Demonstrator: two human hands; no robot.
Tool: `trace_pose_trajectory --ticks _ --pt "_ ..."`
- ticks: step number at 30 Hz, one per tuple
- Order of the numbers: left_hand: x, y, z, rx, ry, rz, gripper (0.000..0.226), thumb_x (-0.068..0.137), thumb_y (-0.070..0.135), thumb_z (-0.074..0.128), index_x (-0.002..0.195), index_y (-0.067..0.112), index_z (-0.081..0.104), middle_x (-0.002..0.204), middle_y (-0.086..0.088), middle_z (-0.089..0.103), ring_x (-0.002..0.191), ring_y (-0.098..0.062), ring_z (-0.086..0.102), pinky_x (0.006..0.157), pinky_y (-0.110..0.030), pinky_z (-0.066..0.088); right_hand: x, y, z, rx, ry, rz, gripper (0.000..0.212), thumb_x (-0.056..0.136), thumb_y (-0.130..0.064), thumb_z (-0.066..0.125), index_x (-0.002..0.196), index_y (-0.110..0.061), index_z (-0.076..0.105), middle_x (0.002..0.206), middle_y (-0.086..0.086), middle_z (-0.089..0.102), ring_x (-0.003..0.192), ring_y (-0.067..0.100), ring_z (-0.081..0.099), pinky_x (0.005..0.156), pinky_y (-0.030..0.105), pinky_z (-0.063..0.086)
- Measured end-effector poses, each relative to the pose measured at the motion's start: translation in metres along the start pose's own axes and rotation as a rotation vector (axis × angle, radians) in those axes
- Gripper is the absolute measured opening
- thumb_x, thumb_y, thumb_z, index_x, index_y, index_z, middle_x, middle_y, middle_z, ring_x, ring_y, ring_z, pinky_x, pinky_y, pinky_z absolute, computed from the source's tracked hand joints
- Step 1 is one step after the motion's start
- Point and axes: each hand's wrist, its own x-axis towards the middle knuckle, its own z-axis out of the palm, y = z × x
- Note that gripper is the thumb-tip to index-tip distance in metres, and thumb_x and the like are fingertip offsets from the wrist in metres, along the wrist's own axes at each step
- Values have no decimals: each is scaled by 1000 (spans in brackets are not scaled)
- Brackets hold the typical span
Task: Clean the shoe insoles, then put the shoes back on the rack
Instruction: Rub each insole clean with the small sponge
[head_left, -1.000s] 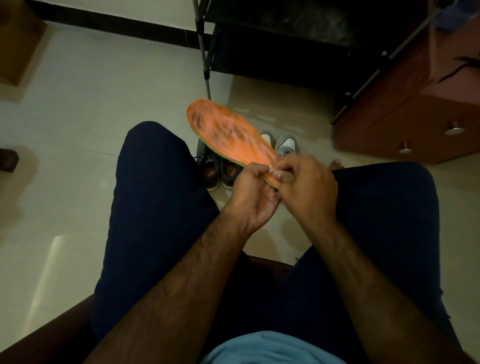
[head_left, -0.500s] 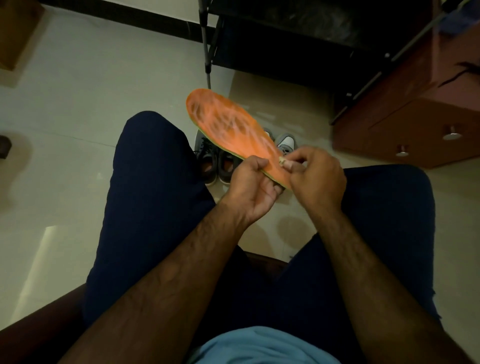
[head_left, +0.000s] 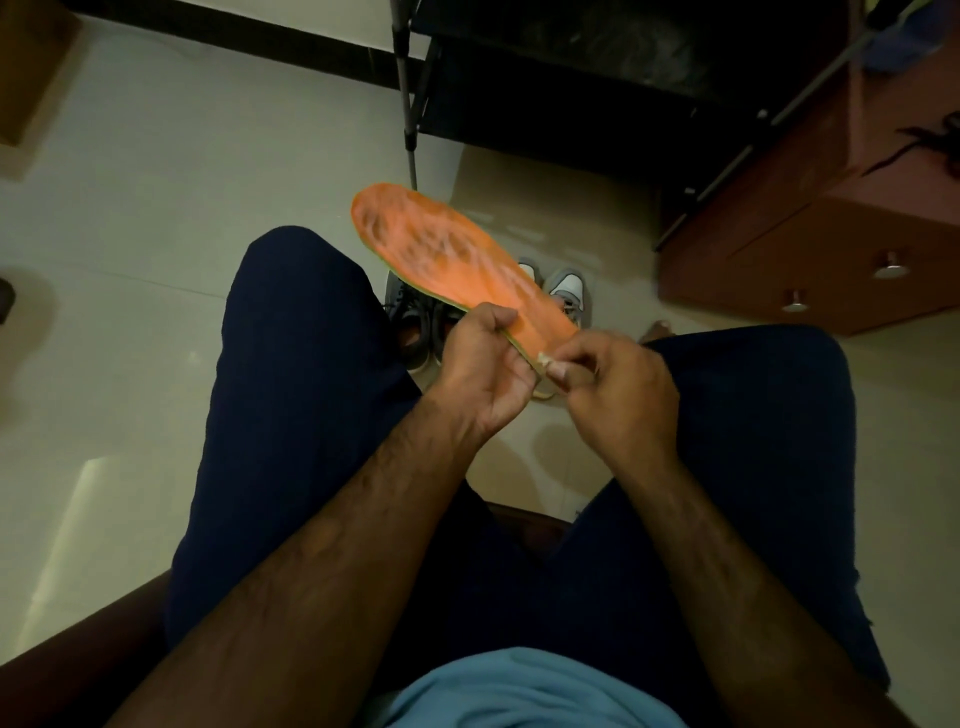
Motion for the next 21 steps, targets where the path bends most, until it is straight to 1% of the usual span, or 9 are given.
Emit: trace_pose_trajectory --ticks 2,4,7,9,11,13,17,19,21 --pt "0 -1 0 0 -4 2 46 101 17 33 135 -8 54 136 -24 63 121 -33 61 114 -43 43 20 4 -5 34 76 110 10 91 -29 75 84 -36 73 78 -22 61 82 10 64 80 38 53" --pt "-3 -2 1 -5 -15 3 48 101 18 33 139 -6 51 139 -22 62 121 -32 62 105 -41 50 24 6 -5 30 89 101 9 91 -27 75 86 -34 74 84 -19 67 84 13 67 75 32 51" --pt "-5 -1 2 20 -20 -42 45 100 19 31 126 -6 59 124 -20 67 103 -30 66 76 -35 57 -4 -3 3 88 24 -84 7 88 -23 75 88 -30 75 91 -12 70 85 16 66 78 41 53" --pt "-5 -2 3 40 -18 -59 43 100 20 31 119 -5 60 117 -19 67 92 -26 66 64 -28 56 -4 -7 4 93 14 -99 5 87 -23 75 88 -28 75 89 -12 69 84 14 64 79 42 54" --pt "-2 -4 3 75 -43 -60 42 101 19 29 116 -3 61 106 -17 71 85 -22 66 74 -29 52 15 -9 0 132 66 -32 3 89 -23 74 88 -26 75 87 -12 71 83 10 64 79 38 55" --pt "-1 -5 2 109 -55 -41 43 101 19 28 114 -2 63 104 -15 74 91 -22 69 86 -31 49 25 -10 -3 187 91 19 5 89 -22 74 89 -27 75 86 -14 71 85 6 65 78 35 56" --pt "-5 2 4 65 -115 -47 48 99 20 32 131 -5 58 133 -19 62 114 -29 66 97 -42 56 9 -5 10 363 -1 123 8 89 -21 78 89 -28 74 89 -14 73 83 5 69 79 42 61" --pt "-4 6 5 26 -157 -68 56 97 21 35 143 -8 51 146 -19 55 136 -32 54 115 -49 42 5 -4 11 465 -12 158 9 88 -19 80 88 -26 75 87 -9 75 82 9 71 77 46 62" --pt "-3 10 6 5 -213 -47 60 99 28 34 143 -9 49 147 -20 52 143 -32 46 122 -48 32 3 -7 6 512 -33 132 8 88 -19 80 89 -25 75 87 -8 76 83 12 72 78 47 62"
